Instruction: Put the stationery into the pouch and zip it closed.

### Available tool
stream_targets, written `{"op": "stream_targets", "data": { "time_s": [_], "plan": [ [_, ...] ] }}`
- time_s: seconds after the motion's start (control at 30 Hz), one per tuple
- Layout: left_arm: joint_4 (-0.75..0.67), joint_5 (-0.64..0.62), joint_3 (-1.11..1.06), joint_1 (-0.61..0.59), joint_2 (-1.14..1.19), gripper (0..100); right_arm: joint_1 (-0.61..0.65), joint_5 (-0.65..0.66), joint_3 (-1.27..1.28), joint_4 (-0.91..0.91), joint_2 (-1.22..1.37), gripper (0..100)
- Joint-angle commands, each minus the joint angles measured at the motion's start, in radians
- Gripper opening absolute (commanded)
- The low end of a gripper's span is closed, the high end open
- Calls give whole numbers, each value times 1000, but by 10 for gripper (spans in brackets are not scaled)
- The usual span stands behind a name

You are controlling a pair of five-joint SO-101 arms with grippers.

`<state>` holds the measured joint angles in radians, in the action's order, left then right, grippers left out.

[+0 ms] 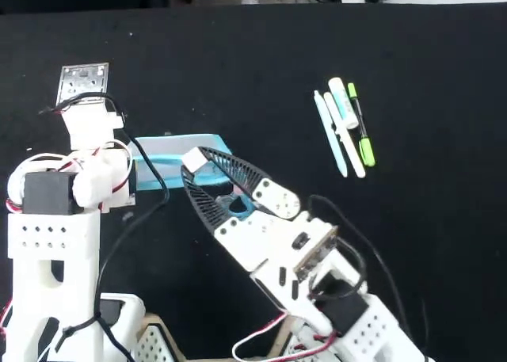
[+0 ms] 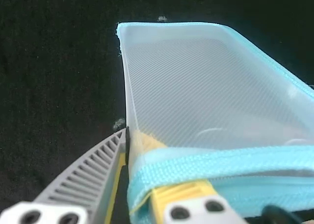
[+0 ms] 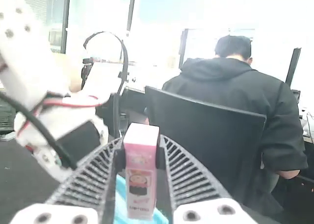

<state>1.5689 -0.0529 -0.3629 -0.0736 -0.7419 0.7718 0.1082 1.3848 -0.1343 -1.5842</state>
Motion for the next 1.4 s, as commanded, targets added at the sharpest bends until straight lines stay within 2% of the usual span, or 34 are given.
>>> {"op": "stream_targets", "data": {
  "time_s": [0.0,0.2,1.13,1.37],
  "plan": [
    [-6,-9,-7,-2,6,30,6,-5,58,115,-12,11],
    [-8,-9,-5,-2,6,30,6,-8,119,175,-12,11],
    [-3,-9,-1,-2,5,30,6,-12,182,173,-7,12],
    [-2,-9,-4,-2,5,30,6,-12,136,175,134,12]
  ]
}}
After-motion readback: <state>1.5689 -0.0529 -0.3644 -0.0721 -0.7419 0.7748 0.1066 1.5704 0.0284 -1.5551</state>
